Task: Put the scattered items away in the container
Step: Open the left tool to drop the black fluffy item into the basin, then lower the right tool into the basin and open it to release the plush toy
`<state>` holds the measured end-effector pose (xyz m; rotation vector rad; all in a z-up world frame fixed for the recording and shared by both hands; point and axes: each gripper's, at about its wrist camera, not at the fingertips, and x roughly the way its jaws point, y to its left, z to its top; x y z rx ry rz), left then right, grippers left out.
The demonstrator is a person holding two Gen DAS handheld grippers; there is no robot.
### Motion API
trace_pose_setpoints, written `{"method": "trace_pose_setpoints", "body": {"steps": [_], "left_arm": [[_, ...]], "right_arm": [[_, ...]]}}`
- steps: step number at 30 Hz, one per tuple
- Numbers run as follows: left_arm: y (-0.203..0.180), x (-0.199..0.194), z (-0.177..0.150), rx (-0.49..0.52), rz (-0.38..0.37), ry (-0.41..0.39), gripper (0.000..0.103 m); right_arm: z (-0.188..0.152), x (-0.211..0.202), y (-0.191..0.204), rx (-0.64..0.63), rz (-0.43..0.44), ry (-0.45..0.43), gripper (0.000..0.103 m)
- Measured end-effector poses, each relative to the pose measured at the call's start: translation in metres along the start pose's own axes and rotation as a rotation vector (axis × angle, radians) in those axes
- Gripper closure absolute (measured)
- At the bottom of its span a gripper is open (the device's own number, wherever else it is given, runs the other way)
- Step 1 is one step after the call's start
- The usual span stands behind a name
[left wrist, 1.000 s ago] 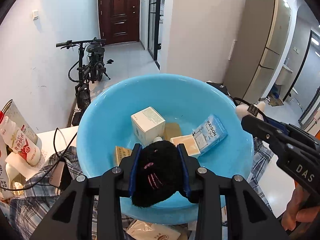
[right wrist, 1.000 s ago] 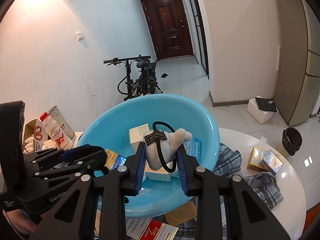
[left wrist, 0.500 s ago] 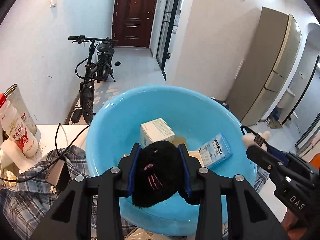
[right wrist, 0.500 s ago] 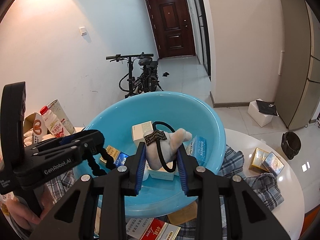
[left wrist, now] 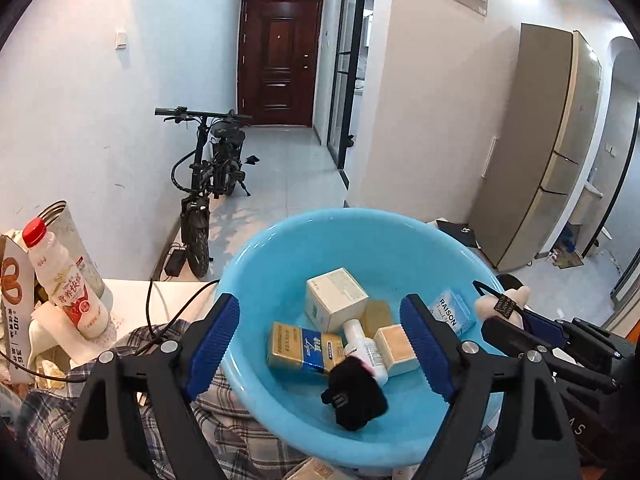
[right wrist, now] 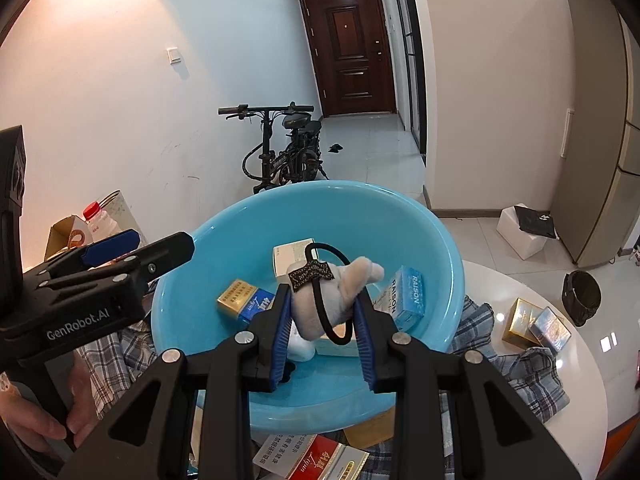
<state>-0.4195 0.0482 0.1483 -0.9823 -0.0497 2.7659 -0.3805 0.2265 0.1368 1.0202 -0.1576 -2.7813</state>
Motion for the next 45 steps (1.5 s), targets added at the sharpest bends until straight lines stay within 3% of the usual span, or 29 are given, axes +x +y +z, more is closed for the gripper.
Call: {"method": "trace_pose_setpoints", "body": {"steps": [11, 32, 33, 35, 37, 38, 45], "left_arm": [[0.02, 0.005, 0.001, -0.072, -0.011, 0.036, 0.018], [0.022, 0.005, 0.002, -0.084, -0.009, 0.045, 0.017], [0.023, 0.005, 0.002, -0.086, -0.008, 0.045, 0.017], [0.024, 0.005, 0.003, -0.092, -0.005, 0.043, 0.017], [0.025, 0.004, 0.003, -0.092, -0.005, 0.043, 0.017], [0.025, 0.004, 0.003, -0.091, -0.003, 0.043, 0.017], [0.025, 0.001, 0.004, -0.086, 0.002, 0.038, 0.017]], "right_arm": [[0.001, -0.004, 0.001, -0.002, 0.0, -0.012, 0.075], [0.0, -0.006, -0.004, -0.002, -0.011, -0.019, 0.074], [0.0, -0.006, -0.004, -0.002, -0.013, -0.019, 0.072], [0.001, -0.005, -0.005, 0.001, -0.014, -0.015, 0.059], [0.001, -0.006, -0.007, 0.01, -0.01, -0.021, 0.015], [0.001, -0.007, -0.007, 0.015, -0.008, -0.033, 0.011], [0.003, -0.011, -0.009, 0.007, -0.037, -0.048, 0.01]]}}
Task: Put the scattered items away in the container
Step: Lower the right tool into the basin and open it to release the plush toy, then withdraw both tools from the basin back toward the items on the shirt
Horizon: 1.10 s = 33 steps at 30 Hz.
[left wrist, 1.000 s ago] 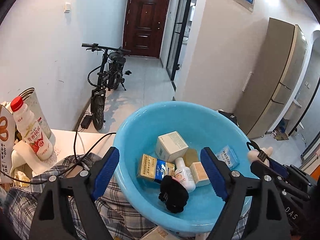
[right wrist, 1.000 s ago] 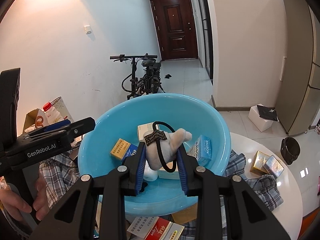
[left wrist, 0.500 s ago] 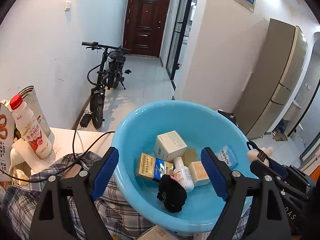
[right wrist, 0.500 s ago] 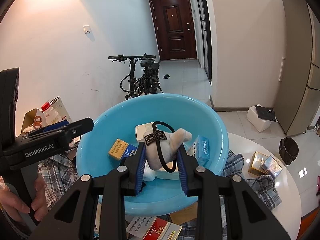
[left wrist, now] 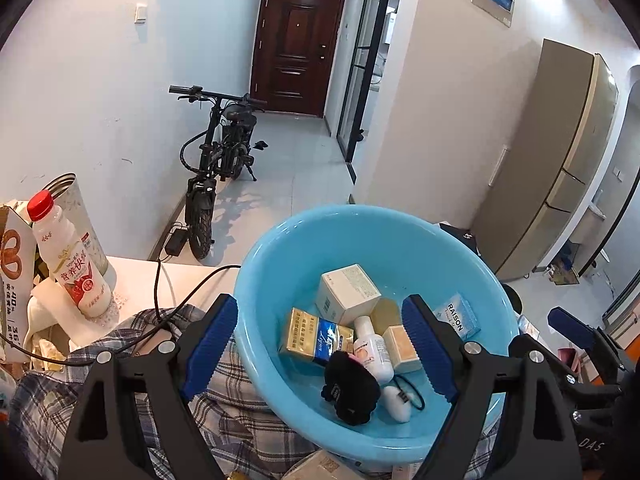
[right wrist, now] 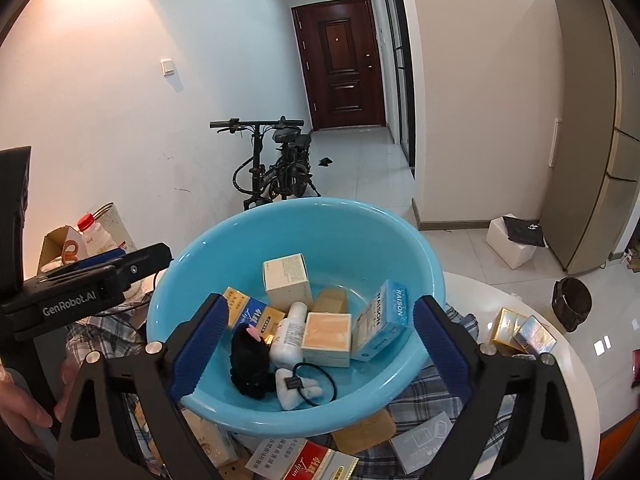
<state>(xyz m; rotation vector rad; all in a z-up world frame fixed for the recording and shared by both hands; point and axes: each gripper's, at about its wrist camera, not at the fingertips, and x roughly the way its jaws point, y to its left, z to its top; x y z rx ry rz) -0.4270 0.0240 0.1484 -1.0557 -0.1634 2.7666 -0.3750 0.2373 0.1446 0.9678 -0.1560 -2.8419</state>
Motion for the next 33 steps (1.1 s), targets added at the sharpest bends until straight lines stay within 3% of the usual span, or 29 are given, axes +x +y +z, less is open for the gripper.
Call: {"method": "trace_pose_setpoints", "body": {"steps": [12, 24, 33], "left_arm": [[-0.001, 0.0, 0.002, 0.017, 0.017, 0.007, 0.017], [-0.006, 0.041, -0.012, 0.067, 0.074, 0.109, 0.017], [-0.012, 0.05, -0.017, 0.088, 0.081, 0.132, 0.017]], "right_arm": [[-0.001, 0.003, 0.003, -0.01, 0.001, 0.017, 0.01], [-0.01, 0.029, 0.012, -0.029, 0.016, 0.081, 0.01], [-0.015, 0.035, 0.011, -0.023, 0.007, 0.108, 0.01]]}}
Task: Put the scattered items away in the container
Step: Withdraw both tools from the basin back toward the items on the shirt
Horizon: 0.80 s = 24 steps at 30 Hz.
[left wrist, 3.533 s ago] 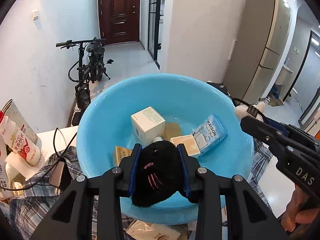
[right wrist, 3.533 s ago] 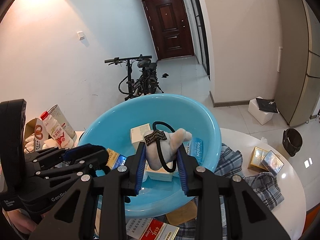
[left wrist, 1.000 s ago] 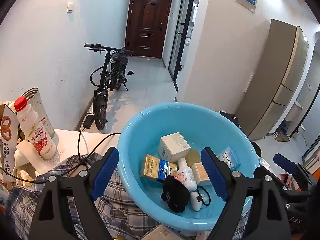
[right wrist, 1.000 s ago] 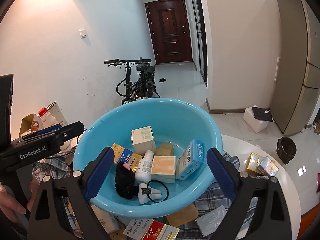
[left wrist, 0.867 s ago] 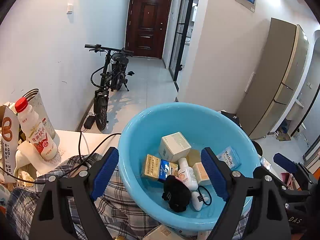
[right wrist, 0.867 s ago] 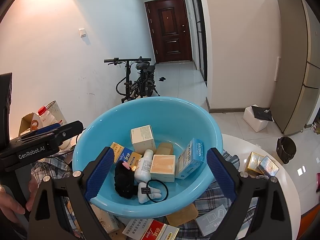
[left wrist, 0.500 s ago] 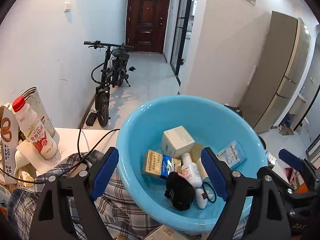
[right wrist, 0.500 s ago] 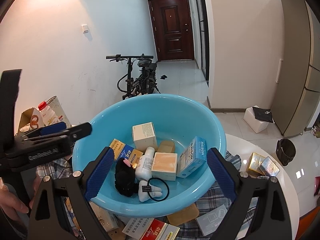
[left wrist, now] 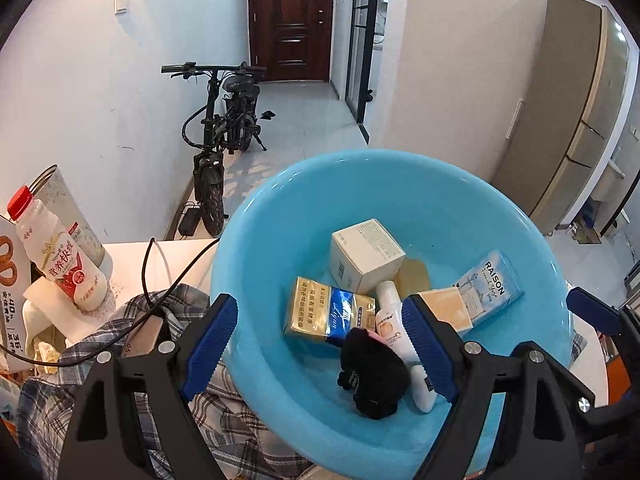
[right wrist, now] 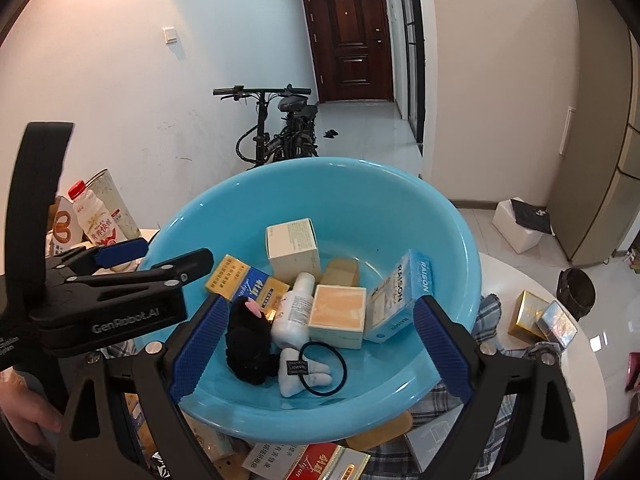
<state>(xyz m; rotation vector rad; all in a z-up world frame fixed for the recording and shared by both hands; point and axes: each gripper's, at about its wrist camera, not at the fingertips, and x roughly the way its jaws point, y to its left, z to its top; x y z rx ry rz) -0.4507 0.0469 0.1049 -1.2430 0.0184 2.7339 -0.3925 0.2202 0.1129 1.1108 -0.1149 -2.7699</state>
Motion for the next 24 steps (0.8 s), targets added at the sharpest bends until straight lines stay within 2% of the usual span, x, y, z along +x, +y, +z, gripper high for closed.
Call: {"method": "trace_pose_setpoints", "body": {"steps": [6, 13, 22, 24], "left_arm": [[-0.004, -0.009, -0.004, -0.01, -0.031, -0.003, 0.017], [-0.018, -0.028, -0.018, 0.075, -0.009, 0.004, 0.017], [-0.019, -0.064, -0.066, 0.166, 0.034, 0.017, 0.017], [-0.017, -0.073, -0.081, 0.184, 0.017, 0.029, 0.017]], "right_arm": [[-0.012, -0.001, -0.004, 0.01, 0.003, 0.042, 0.01], [-0.023, -0.027, -0.003, -0.019, -0.017, 0.04, 0.01], [-0.066, -0.054, 0.013, -0.099, -0.018, 0.069, 0.01], [-0.079, -0.061, 0.014, -0.113, -0.006, 0.079, 0.01]]}}
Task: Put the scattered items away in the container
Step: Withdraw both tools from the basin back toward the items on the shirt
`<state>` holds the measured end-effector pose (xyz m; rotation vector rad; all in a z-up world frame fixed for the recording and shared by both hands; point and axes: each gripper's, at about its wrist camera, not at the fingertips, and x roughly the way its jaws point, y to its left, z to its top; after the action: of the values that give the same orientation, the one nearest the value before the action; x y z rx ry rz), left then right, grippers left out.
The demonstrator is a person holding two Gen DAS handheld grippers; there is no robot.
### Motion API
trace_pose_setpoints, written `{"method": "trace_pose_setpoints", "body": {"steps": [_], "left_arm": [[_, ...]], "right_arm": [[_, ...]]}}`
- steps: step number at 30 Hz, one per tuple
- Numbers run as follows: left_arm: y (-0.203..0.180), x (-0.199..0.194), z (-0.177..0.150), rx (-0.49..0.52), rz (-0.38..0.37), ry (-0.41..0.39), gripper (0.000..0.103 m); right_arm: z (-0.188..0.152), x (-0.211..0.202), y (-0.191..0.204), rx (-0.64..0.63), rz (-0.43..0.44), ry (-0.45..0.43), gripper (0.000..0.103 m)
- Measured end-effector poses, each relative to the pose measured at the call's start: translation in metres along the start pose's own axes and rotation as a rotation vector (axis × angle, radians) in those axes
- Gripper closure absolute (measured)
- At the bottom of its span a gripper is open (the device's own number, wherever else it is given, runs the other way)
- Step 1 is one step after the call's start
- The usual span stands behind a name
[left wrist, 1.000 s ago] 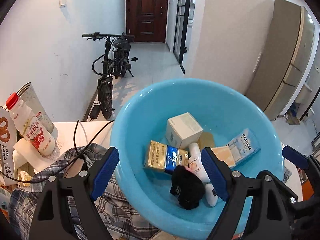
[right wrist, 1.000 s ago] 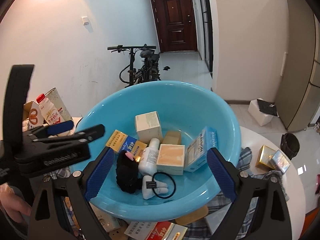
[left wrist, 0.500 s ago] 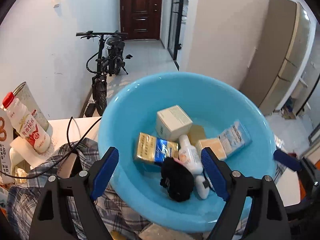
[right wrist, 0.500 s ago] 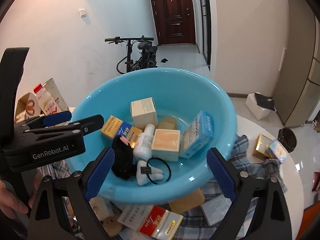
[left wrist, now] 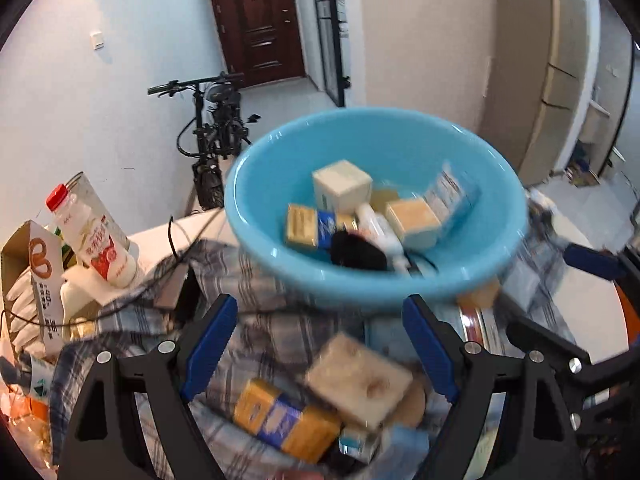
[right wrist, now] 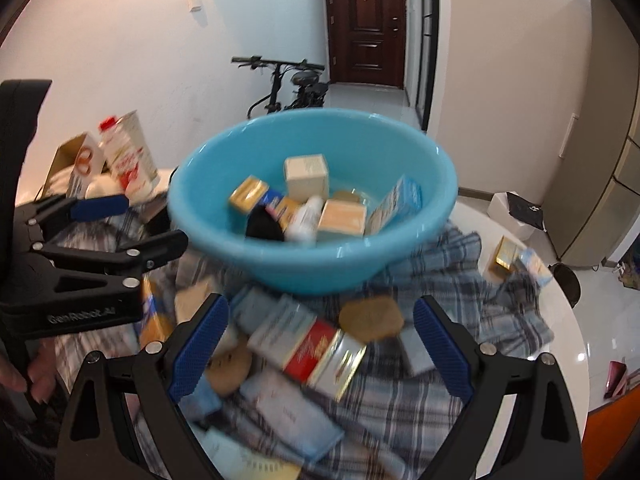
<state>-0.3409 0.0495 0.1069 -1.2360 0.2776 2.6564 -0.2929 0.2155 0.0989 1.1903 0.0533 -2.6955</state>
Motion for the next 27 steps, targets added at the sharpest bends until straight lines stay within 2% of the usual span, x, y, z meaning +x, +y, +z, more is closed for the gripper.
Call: {"method": "trace_pose_setpoints", "body": {"steps": [4, 8, 14, 17, 19, 21, 27], "left_arm": [[0.004, -0.014, -0.027, -0.019, -0.044, 0.009, 0.017], [0.007, -0.025, -0.054, -0.046, -0.055, 0.016, 0.017], [0.014, -0.037, -0.098, -0.112, 0.045, -0.013, 0.017], [0.011, -0.029, -0.118, -0.086, 0.148, 0.014, 0.016], [0.006, -0.017, -0.126, -0.055, 0.119, 0.061, 0.016], [0.003, -0.004, -0.131, -0.053, 0.056, 0.108, 0.016], [-0.005, -0.003, -0.128, -0.042, 0.027, 0.077, 0.016]], "right_arm": [[-0.024, -0.009, 0.001, 0.014, 0.043, 0.02, 0.01], [-0.043, -0.017, 0.001, 0.017, 0.042, 0.03, 0.01], [-0.071, -0.028, 0.0, 0.081, 0.05, 0.03, 0.01], [-0.081, -0.024, 0.004, 0.081, 0.046, 0.044, 0.01], [-0.086, -0.017, 0.008, 0.069, 0.039, 0.058, 0.01], [-0.087, -0.01, 0.011, 0.061, 0.019, 0.069, 0.01], [-0.088, -0.007, 0.011, 0.078, 0.038, 0.047, 0.01]]}}
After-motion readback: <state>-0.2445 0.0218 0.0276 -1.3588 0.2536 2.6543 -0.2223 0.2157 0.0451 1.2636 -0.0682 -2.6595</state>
